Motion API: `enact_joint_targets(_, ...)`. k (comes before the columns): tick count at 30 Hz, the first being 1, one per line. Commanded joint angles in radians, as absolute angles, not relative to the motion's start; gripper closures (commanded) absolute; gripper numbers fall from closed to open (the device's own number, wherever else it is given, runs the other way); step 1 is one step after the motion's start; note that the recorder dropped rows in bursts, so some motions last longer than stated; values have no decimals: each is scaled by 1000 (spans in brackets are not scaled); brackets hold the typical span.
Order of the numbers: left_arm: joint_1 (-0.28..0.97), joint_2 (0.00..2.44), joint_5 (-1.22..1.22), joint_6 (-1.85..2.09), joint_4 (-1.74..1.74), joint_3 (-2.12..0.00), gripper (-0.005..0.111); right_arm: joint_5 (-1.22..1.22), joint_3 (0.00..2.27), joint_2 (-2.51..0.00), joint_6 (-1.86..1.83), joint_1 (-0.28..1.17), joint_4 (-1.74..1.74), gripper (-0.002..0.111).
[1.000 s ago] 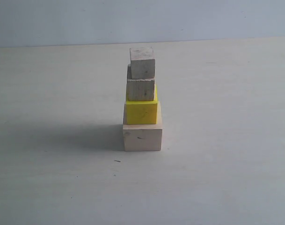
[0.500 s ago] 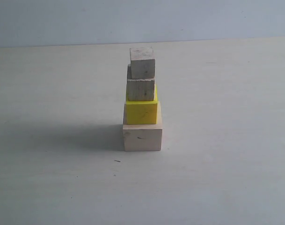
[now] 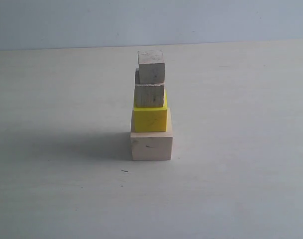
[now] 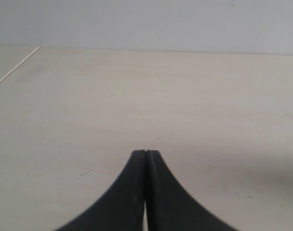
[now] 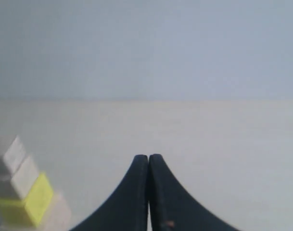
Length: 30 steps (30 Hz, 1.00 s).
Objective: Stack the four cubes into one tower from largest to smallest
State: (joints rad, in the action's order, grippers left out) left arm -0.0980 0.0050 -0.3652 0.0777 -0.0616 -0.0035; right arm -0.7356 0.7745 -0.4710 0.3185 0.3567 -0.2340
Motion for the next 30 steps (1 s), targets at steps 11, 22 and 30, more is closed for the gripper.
enact_joint_targets(11, -98, 0, -355, 69, -65, 0, 107, -225, 254, -128, 320, 6, -243, 108)
enact_joint_targets(22, -98, 0, -355, 71, -65, 0, 107, -108, 0, 0, 317, 6, -236, 108)
enact_joint_targets(30, -98, 0, -355, 71, -65, 0, 107, -169, 0, 0, 316, 6, -236, 108)
